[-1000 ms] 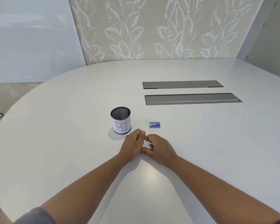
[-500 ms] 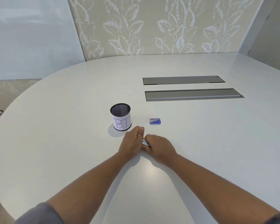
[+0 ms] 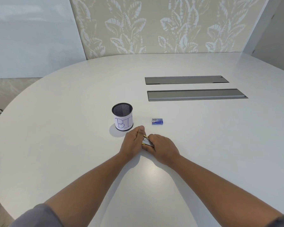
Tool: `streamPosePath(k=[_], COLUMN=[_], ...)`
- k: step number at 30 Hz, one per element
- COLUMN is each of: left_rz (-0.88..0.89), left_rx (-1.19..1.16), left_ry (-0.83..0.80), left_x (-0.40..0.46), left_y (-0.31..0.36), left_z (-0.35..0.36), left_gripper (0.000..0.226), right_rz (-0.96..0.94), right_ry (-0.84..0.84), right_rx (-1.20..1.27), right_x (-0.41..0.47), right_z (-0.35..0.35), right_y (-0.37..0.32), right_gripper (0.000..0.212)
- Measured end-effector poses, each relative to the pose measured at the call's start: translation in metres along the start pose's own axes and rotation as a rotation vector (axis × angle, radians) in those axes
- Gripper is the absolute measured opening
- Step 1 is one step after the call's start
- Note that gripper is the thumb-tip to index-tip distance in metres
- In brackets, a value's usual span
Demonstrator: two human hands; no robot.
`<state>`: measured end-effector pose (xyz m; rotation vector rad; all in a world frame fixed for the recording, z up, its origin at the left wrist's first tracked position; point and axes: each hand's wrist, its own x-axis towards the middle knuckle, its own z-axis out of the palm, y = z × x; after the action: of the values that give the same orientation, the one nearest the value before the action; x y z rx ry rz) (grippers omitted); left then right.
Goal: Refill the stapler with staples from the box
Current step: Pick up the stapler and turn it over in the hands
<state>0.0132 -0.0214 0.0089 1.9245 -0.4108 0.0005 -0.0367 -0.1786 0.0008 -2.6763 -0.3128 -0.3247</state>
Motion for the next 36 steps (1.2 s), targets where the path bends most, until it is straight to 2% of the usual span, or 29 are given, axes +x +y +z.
streamPosePath(k=[7, 17, 36], left_rz=[-0.057, -0.106, -0.135], left_rx=[-0.103, -0.133, -0.136], left_ry=[-0.029, -0.048, -0.069], left_x=[0.001, 0.0, -0.001], left_y=[0.003, 0.007, 0.009], left_z=[-0.005, -0.01, -0.012], left_gripper=[0.046, 0.038, 0.04], right_rz=[0.012, 0.028, 0.026], right_ry=[0.004, -0.006, 0.009], right_rx=[-0.004, -0.015, -0.022], right_x=[0.001, 0.001, 0.001], right_z=[0.0, 0.0, 0.004], right_y=[0.001, 0.001, 0.005], right_gripper=[0.046, 0.048, 0.048])
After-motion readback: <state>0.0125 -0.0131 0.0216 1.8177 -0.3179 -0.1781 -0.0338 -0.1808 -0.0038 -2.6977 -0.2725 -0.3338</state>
